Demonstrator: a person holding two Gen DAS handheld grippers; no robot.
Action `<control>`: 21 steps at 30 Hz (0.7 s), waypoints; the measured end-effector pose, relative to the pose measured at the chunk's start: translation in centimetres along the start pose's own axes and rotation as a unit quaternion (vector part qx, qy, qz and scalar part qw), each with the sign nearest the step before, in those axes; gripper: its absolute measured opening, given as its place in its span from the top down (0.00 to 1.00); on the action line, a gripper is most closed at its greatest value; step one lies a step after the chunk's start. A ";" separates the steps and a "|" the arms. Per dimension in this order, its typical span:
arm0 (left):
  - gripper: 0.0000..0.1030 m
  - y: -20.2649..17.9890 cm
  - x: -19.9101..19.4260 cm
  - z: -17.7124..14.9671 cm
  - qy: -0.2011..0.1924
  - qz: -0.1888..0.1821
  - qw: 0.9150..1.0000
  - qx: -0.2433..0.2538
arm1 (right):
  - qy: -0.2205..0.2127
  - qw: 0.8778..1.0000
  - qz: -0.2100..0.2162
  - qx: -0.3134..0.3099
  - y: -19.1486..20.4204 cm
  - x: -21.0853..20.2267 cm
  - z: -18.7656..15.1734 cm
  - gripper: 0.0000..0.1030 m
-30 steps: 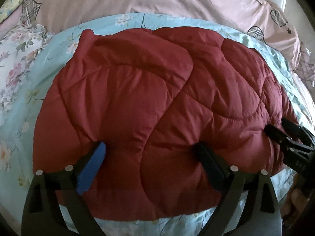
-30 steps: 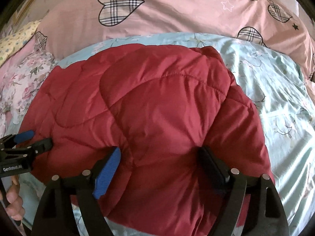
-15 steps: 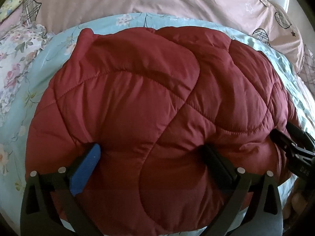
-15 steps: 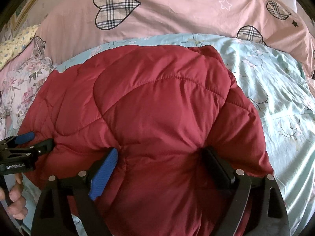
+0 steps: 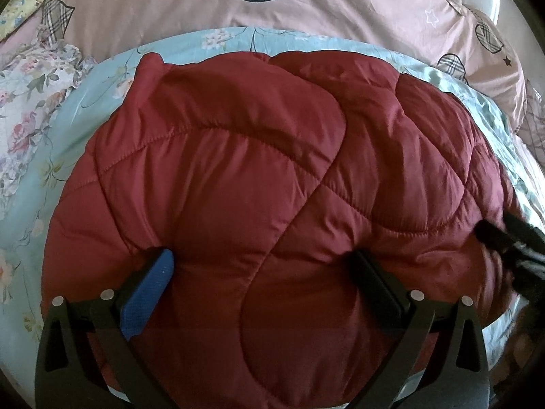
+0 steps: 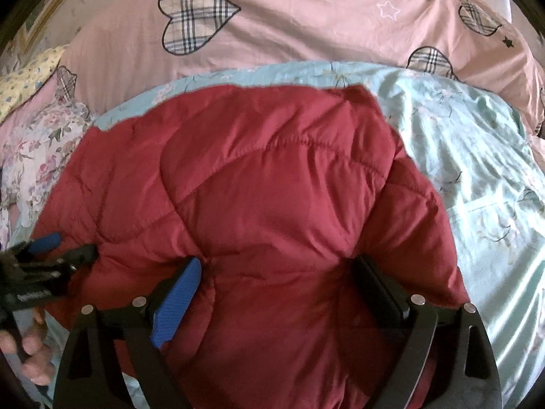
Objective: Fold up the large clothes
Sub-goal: 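Press and smooth the folded coat flat with both grippers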
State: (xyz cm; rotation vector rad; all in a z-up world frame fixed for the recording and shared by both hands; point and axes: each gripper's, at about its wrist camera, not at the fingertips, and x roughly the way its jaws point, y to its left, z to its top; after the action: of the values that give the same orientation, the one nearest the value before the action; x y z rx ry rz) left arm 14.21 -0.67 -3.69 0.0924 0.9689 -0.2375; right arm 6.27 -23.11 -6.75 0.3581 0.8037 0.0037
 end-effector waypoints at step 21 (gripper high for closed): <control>0.00 6.6 -0.4 2.5 -0.002 -0.001 0.998 -0.064 | 0.020 1.000 0.011 0.008 -1.9 2.8 1.8 0.10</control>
State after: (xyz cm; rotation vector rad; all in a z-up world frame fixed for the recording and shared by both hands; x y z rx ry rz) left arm 17.60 5.31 -2.16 -0.0264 0.9787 -0.1777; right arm 9.25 -25.05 -8.17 0.3836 0.8388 0.0250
